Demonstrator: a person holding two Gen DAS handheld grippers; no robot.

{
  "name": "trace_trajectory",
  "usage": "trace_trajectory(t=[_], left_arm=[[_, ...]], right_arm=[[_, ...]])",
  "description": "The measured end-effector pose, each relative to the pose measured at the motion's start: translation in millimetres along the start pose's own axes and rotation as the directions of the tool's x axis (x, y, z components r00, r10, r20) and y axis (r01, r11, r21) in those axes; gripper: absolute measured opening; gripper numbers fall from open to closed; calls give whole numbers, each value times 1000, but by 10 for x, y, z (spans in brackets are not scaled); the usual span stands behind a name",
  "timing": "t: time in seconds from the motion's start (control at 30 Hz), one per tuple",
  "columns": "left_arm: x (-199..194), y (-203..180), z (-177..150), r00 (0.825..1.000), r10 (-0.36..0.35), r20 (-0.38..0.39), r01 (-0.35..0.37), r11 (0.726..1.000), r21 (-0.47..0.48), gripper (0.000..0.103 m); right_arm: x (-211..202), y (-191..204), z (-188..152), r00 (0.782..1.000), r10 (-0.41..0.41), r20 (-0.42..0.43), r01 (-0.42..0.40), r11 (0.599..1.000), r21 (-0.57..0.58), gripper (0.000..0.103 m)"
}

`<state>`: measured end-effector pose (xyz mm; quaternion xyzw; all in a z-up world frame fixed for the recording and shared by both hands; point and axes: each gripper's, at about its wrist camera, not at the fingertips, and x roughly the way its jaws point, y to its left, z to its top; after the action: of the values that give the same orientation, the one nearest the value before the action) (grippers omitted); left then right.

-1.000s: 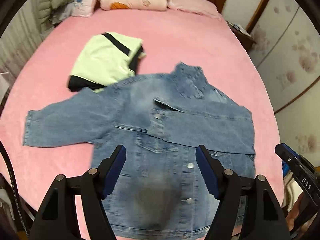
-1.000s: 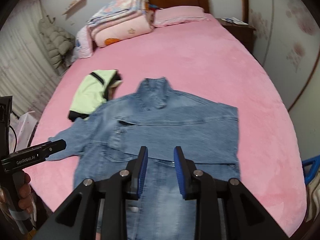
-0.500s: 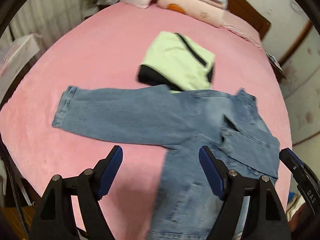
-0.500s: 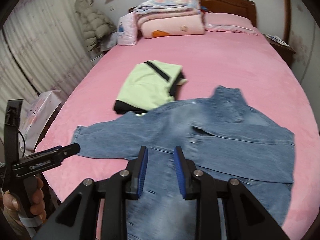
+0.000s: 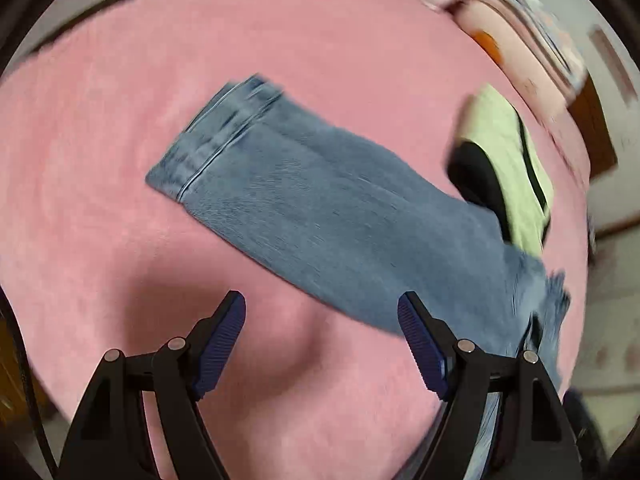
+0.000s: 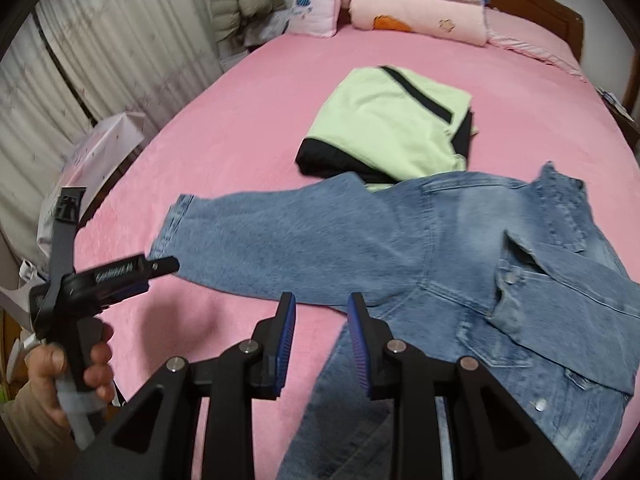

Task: Fold large clothes
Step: 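Grasp the other sleeve cuff with the left tool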

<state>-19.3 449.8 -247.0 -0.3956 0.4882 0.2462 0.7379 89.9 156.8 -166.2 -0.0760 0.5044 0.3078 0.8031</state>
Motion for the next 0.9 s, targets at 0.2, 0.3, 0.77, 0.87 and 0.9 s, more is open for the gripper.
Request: trace_trajectory(t=[0.2,0.3,0.77,0.87,0.9], left_arm=[[547,375,163,999,-50,-11,47,984,-171,77],[772,453,188,999,-51,-10,48,974,-223,77],[488,-27,396,987,12,159,21,978,-208,5],[54,-546,314,967,-51,252,75,993,-87,5],[-83,-740,262,958,-78,278,91,995,-37,5]], right_arm=[[287,34,38,999,1,-34,-1,1000,6,27],[371,6,37,999,-3,-49,4,1000,11,27],[351,-344,-128,995,-23,-97,32,994,101,27],[242,-477,-197,996,-31,-84,41,993,111,27],[193,-547,-229,996,-37,-78,47,991,122,27]])
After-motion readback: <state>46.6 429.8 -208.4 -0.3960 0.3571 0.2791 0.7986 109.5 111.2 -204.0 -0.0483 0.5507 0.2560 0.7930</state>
